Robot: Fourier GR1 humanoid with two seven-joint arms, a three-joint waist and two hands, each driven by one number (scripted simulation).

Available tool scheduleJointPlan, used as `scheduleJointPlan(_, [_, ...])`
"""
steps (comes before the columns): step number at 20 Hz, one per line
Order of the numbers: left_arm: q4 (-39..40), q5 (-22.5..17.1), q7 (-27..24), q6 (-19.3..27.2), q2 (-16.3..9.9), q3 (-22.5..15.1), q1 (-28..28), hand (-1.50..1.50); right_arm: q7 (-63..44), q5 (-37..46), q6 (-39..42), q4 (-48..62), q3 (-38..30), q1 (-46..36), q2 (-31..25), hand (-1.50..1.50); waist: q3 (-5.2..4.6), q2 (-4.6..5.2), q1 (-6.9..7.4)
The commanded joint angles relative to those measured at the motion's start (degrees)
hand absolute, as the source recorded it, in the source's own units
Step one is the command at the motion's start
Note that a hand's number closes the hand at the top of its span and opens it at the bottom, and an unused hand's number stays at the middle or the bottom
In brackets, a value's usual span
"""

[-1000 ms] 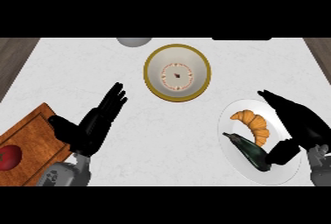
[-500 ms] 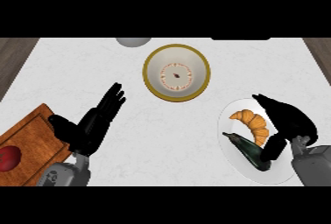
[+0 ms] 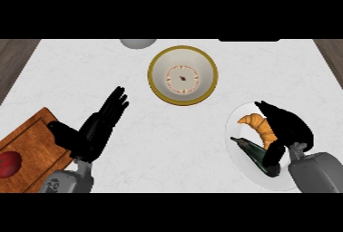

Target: Pick the croissant from the plate and place it in the bowl

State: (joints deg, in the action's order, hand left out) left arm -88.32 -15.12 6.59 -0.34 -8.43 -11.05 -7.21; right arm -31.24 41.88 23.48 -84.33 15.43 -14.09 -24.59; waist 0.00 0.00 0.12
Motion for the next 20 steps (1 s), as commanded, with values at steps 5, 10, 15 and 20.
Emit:
scheduleJointPlan(5, [-0.95,2.02,2.64,-1.81,1.66,1.87,-0.50,0.00,6.12,6.74,-2.35,6.46,-3.61,-0.26,2.59,-1.50,0.01,0.00,-0.02])
scheduleJointPlan(10, [-2.32,1.36,6.41,-1.81,2.22,3.83,-1.91,0.00,5.87,8.70,-2.49,7.18,-5.45,-1.16,4.55,-1.50,0.01,-0.01,-0.06])
scheduleJointPlan(15, [-0.53,2.61,4.31,-2.18,4.30,3.66,-2.74,0.00,9.25,11.79,-7.03,14.41,-5.88,-2.04,7.00,-1.50,0.02,0.06,0.04])
scheduleJointPlan(20, [-0.55,2.51,1.60,-6.17,2.72,3.96,1.44,0.00,9.77,13.99,-10.60,20.91,-6.46,-6.39,10.83,-1.50,0.02,0.12,0.42])
